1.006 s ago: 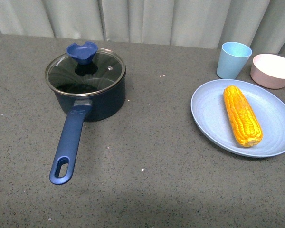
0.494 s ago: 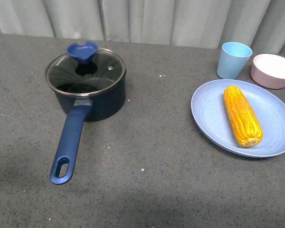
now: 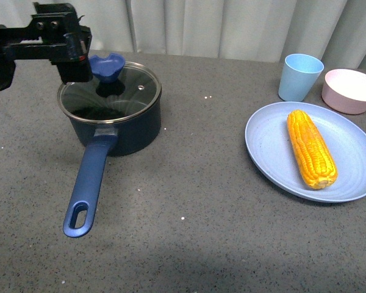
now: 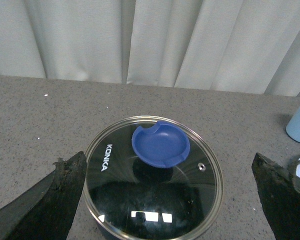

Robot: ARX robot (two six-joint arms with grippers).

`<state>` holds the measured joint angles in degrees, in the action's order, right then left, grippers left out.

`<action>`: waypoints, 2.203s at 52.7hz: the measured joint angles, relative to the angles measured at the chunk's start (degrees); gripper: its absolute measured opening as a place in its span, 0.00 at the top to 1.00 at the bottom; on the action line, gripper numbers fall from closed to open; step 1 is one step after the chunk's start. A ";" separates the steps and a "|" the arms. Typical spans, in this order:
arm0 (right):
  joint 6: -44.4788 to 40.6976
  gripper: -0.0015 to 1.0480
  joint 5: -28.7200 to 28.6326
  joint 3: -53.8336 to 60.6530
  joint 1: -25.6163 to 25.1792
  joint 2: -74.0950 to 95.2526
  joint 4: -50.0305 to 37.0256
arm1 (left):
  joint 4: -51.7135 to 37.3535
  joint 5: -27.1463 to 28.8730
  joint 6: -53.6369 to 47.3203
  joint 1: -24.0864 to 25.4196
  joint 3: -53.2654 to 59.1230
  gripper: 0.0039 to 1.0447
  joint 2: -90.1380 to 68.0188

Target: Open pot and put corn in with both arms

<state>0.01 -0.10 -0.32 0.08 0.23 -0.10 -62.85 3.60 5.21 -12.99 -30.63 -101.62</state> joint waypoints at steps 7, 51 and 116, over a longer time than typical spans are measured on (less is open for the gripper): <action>0.00 0.09 0.00 0.00 0.00 0.02 0.00 | 1.53 0.92 -0.22 -0.33 -5.35 0.06 -4.94; 0.00 0.09 0.00 0.00 0.00 0.02 0.00 | 8.79 2.84 -1.51 -0.26 -28.39 0.06 -25.18; 0.00 0.09 0.00 -0.02 0.00 0.02 0.00 | 8.22 0.28 1.27 9.14 -26.77 0.43 -17.77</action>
<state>0.01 -0.10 -0.34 0.08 0.25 -0.10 -54.63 3.88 6.48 -3.86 -57.41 -119.39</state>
